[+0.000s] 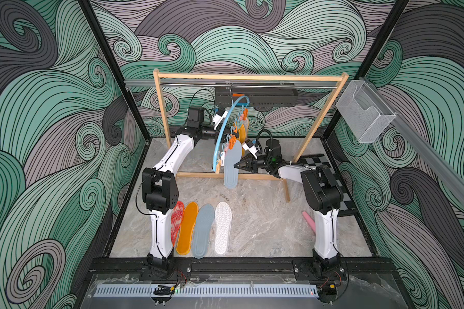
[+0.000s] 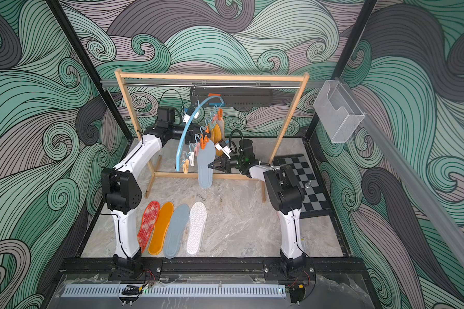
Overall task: Take the shoe insoles off the hanger
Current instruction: Open the clamp at the hanger.
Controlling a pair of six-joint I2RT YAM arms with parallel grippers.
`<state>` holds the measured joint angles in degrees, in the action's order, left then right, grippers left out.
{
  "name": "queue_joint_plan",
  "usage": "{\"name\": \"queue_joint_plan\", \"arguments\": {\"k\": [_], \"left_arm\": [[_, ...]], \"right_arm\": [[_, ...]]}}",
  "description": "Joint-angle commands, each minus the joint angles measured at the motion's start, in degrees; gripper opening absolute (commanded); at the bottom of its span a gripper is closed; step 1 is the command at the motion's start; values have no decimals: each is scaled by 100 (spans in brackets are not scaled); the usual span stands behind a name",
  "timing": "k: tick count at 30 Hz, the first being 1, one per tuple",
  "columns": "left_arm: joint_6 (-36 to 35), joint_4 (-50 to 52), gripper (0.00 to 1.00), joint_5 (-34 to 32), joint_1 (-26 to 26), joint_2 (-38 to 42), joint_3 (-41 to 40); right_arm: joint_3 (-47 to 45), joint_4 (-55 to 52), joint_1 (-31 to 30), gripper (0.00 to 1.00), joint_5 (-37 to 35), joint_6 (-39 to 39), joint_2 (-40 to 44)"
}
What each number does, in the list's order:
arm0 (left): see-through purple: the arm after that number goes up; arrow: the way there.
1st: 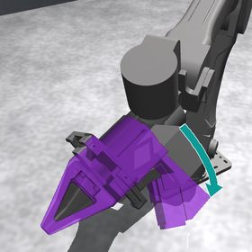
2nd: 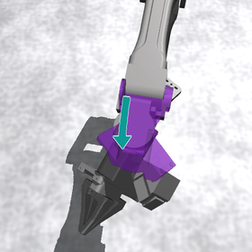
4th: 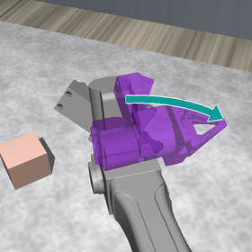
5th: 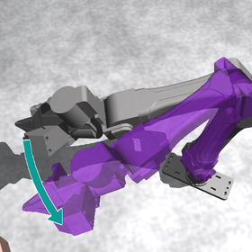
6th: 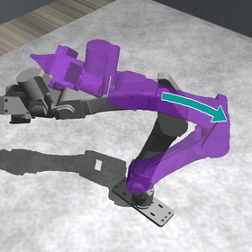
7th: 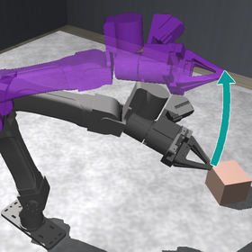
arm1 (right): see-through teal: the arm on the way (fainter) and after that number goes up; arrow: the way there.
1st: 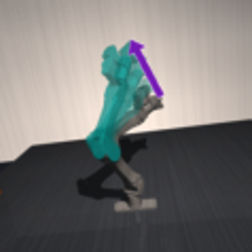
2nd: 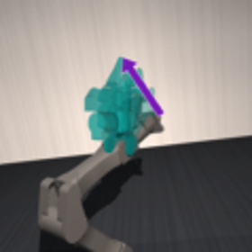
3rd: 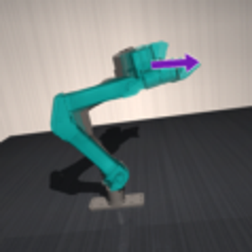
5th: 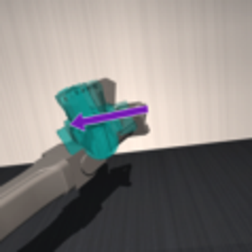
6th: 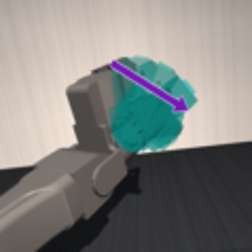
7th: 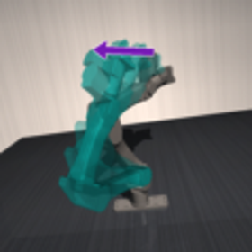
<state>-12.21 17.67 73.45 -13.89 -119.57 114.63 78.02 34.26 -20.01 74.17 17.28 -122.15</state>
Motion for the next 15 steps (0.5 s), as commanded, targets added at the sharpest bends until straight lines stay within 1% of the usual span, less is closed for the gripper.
{"name": "queue_joint_plan", "arguments": {"k": [1, 6, 8, 10, 12, 15], "left_arm": [[68, -72, 5, 58, -26, -32, 198], [-17, 2, 4, -98, -26, 45, 109], [-94, 39, 4, -165, -19, 73, 76], [-112, 81, 4, -221, -24, 73, 70], [-165, 135, 4, -304, -22, 98, 68], [-186, 140, 4, -331, -17, 118, 35]], "right_arm": [[100, 5, -12, 0, 155, -124, -81], [-41, 66, -8, 0, 85, -35, -9], [-207, 36, -3, 0, -64, -39, 90], [-370, -344, 5, 0, -350, -64, 240], [-778, -493, 6, 0, -627, -82, 490], [-1591, -381, 5, 0, -1050, 175, 901]]}}
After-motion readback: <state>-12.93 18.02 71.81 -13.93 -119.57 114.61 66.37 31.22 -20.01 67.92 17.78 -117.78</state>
